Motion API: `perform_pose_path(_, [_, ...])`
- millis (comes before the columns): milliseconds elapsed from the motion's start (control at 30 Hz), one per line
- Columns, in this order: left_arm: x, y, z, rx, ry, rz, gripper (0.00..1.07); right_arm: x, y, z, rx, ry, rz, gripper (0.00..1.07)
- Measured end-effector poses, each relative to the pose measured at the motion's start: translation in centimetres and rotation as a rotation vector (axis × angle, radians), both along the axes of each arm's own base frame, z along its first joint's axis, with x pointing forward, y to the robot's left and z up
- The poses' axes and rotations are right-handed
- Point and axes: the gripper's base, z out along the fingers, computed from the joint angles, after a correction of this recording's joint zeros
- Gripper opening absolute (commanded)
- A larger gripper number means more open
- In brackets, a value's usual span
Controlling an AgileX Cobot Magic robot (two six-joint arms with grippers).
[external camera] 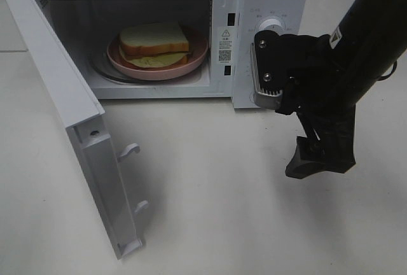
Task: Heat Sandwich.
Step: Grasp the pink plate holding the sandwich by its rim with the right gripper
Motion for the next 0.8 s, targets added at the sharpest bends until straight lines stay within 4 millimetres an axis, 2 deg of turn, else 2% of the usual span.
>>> perform_pose_path(267, [0.0, 0.0, 0.0, 0.0, 0.0, 0.0, 1.0, 0.5, -0.2, 0.1, -0.023, -0.056, 0.007, 0.9])
perform_pose_path(433, [0.0, 0.0, 0.0, 0.0, 0.0, 0.0, 1.0, 0.8, 0.4, 0.0, -0.066, -0.104, 0.065, 0.89])
perform_pose_path(800, [0.0, 0.0, 0.0, 0.0, 0.0, 0.0, 1.0, 4.2, 5.8, -0.2, -0.061, -0.147, 0.159, 0.85])
